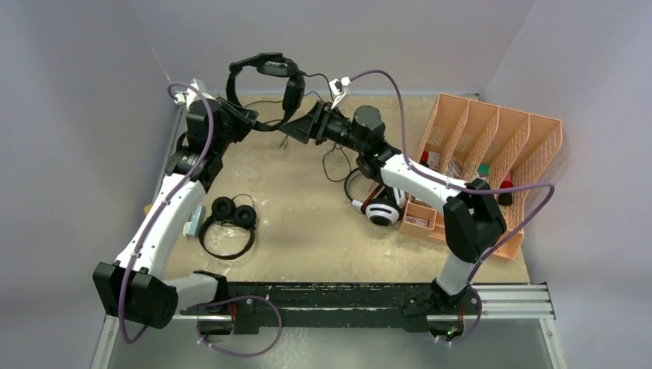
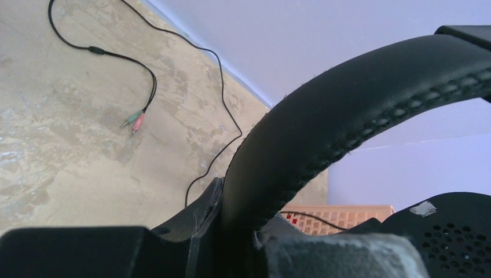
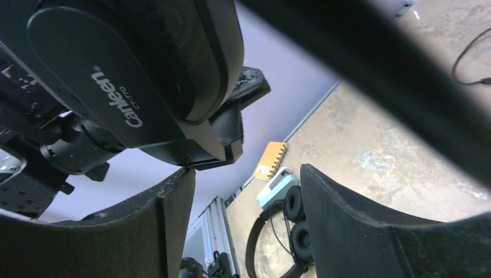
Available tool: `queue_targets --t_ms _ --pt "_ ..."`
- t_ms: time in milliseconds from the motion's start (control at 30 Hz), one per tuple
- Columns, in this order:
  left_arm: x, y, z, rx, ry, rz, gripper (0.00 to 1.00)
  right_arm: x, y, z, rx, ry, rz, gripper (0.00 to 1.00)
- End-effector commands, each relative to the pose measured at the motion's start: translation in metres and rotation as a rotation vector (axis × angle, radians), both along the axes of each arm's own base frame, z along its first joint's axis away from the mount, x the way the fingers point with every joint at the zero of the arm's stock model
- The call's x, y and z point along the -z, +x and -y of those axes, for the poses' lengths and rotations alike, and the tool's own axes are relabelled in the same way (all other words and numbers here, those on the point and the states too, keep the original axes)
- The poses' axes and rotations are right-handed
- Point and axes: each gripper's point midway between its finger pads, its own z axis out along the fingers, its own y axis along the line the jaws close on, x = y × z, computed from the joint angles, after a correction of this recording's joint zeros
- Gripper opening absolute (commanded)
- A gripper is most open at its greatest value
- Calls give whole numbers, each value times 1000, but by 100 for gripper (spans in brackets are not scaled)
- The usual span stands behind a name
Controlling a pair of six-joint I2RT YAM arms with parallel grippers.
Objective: Wrap the headphones
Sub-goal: Adjust the headphones.
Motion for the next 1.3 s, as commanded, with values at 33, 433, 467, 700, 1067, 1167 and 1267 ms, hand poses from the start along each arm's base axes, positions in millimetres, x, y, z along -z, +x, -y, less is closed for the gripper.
queue_targets --t_ms 33,433,467,700,1067,1167,1267 --pt "-17 -1 12 33 -15 69 0 -71 -21 15 9 179 202 73" --pt "-21 -2 34 136 -6 92 0 -76 -10 11 36 176 132 58" --pt "-21 -3 34 137 1 88 0 -75 -10 11 31 190 125 52" --pt "-26 -10 25 140 -8 91 21 -65 -14 20 27 223 91 1" --pt "-36 -20 5 228 -137 134 61 -75 -17 50 72 285 131 0" --pt "-47 -16 19 293 -225 201 58 -76 -18 50 68 304 134 0" --pt "-40 -15 26 319 -259 188 57 -78 -14 50 83 319 144 0"
